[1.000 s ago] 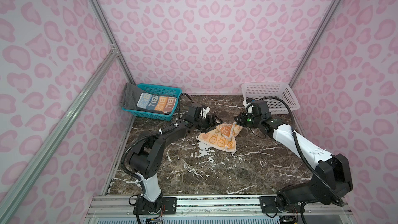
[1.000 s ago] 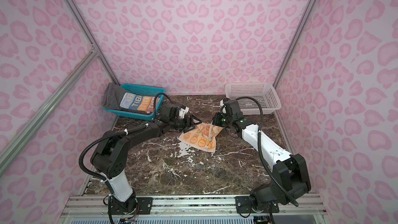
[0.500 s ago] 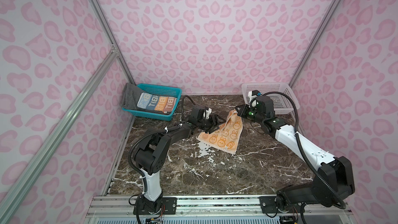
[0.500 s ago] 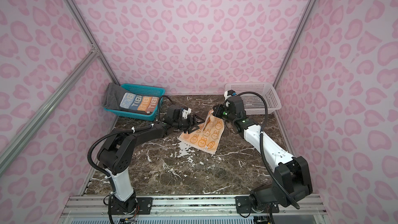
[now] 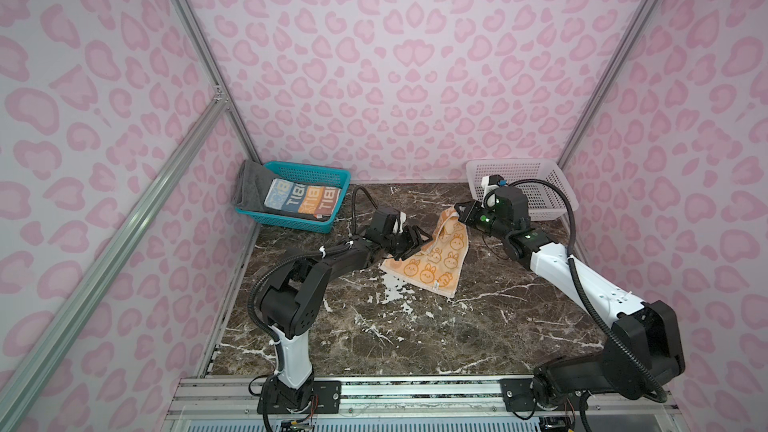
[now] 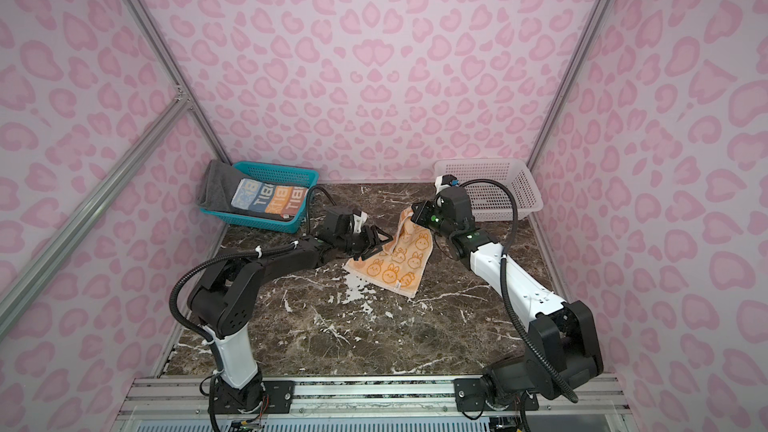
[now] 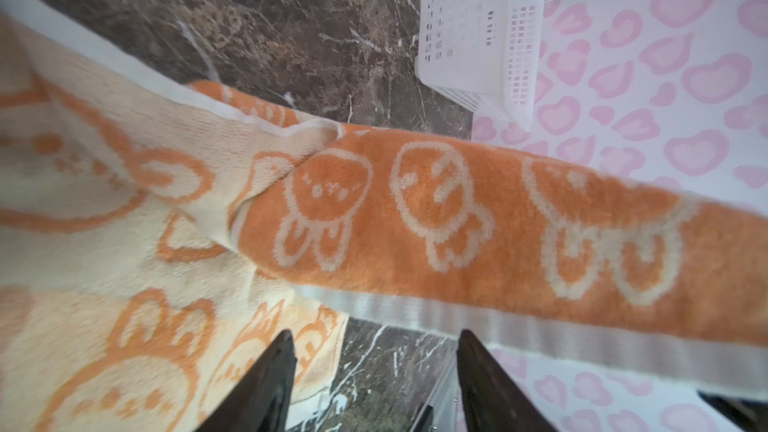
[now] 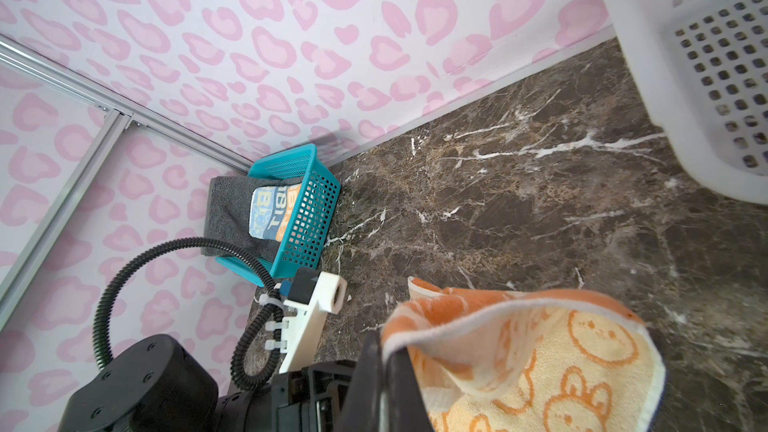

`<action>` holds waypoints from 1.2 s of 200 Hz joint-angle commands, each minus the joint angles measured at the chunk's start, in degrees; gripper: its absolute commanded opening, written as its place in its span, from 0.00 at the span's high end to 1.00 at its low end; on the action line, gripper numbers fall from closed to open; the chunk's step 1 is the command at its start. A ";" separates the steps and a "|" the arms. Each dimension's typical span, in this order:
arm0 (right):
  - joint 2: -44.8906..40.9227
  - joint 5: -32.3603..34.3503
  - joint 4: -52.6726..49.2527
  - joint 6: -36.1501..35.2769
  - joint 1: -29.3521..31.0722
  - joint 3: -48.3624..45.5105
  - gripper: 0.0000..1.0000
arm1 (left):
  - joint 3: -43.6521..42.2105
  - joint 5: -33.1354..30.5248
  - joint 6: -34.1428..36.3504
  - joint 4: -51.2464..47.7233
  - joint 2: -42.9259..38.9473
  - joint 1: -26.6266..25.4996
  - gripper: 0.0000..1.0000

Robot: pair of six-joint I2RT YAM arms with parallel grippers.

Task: Fold and stack the towels

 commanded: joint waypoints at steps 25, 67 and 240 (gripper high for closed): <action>0.92 -1.35 1.09 -1.04 -1.06 0.59 1.00 | -1.13 -9.79 27.80 -7.75 -4.51 -0.55 0.35; 2.29 -3.25 -0.31 -1.56 -1.38 2.69 1.00 | -1.47 -15.81 45.11 -6.34 -4.31 -2.89 0.33; 2.00 -6.34 0.64 -1.39 -4.21 2.28 1.00 | 9.12 -24.34 54.64 -1.35 8.38 -7.48 0.47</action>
